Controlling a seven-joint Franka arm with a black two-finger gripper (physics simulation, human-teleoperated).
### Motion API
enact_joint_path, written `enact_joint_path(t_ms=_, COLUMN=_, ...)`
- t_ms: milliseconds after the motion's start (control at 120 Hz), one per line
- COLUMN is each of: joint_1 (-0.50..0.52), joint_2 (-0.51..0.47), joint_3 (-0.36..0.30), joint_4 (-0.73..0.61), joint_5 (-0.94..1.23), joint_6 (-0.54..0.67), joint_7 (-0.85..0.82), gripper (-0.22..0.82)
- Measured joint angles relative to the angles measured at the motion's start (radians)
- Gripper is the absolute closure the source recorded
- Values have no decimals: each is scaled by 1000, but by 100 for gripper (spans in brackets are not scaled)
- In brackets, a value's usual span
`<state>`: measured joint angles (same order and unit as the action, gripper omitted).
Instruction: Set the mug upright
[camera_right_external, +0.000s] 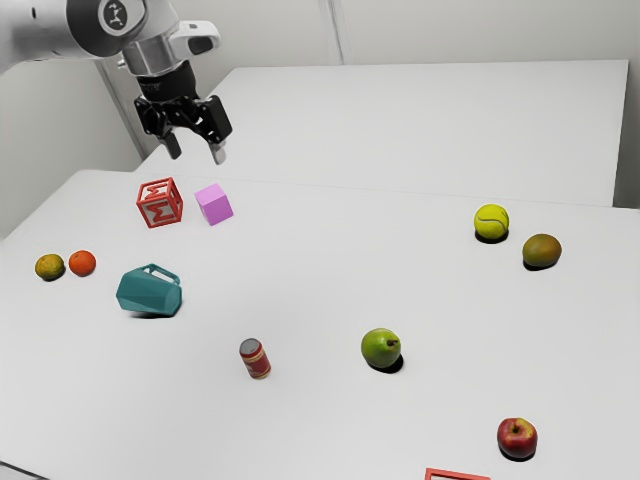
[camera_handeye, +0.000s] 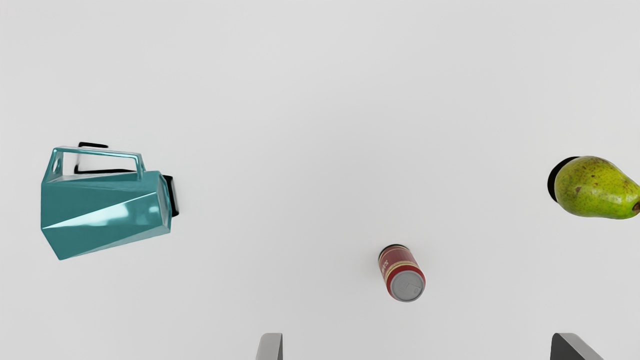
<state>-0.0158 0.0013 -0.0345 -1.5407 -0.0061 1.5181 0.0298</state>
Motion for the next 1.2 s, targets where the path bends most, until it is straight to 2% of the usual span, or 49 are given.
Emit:
enact_joint_path(t_ms=358, joint_1=11, joint_2=-52, joint_3=12, joint_4=-47, joint_5=1, joint_6=-7, joint_7=3, gripper=2)
enact_joint_path(t_ms=625, joint_1=191, joint_2=-46, joint_3=14, joint_4=-52, joint_5=-14, joint_6=-16, joint_7=41, gripper=2)
enact_joint_path(t_ms=692, joint_1=216, joint_2=-39, joint_3=33, joint_4=-51, joint_5=-26, joint_6=-17, joint_7=57, gripper=2)
enact_joint_path(t_ms=1200, joint_1=478, joint_2=149, joint_3=49, joint_4=-51, joint_5=-168, joint_6=-4, joint_7=277, gripper=2)
